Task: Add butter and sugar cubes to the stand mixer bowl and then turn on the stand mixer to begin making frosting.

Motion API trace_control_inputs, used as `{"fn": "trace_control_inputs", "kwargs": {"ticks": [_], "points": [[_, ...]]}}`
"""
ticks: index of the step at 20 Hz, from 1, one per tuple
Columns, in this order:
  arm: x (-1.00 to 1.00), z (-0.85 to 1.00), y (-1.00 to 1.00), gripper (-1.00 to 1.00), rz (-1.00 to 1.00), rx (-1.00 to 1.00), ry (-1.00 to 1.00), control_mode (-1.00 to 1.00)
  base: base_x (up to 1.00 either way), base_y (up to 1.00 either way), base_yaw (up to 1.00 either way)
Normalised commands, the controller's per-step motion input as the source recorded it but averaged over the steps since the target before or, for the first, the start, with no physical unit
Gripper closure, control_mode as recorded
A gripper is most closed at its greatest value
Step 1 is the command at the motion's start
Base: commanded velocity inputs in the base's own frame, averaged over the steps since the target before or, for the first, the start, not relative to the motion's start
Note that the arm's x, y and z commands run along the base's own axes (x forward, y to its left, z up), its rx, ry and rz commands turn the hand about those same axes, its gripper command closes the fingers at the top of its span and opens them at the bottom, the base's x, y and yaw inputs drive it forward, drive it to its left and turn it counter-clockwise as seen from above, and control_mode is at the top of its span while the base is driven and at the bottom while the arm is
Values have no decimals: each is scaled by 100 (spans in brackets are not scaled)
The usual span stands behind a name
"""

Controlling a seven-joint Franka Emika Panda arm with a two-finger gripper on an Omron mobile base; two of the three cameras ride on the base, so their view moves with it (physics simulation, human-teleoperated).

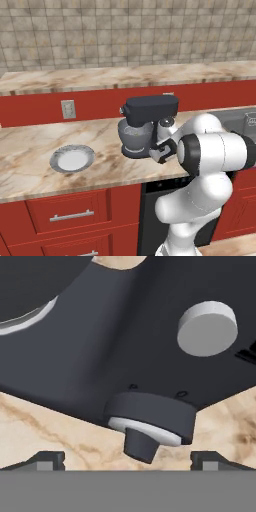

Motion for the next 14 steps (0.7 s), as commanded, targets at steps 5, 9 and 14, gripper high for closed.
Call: {"fn": "trace_control_inputs", "kwargs": {"ticks": [5,9,14], "points": [[27,-15,0,-100,1,0,0,-100,0,0,0],[33,-9,0,-100,0,0,0,-100,0,0,0],[30,-3,0,-100,0,0,0,-100,0,0,0]]}}
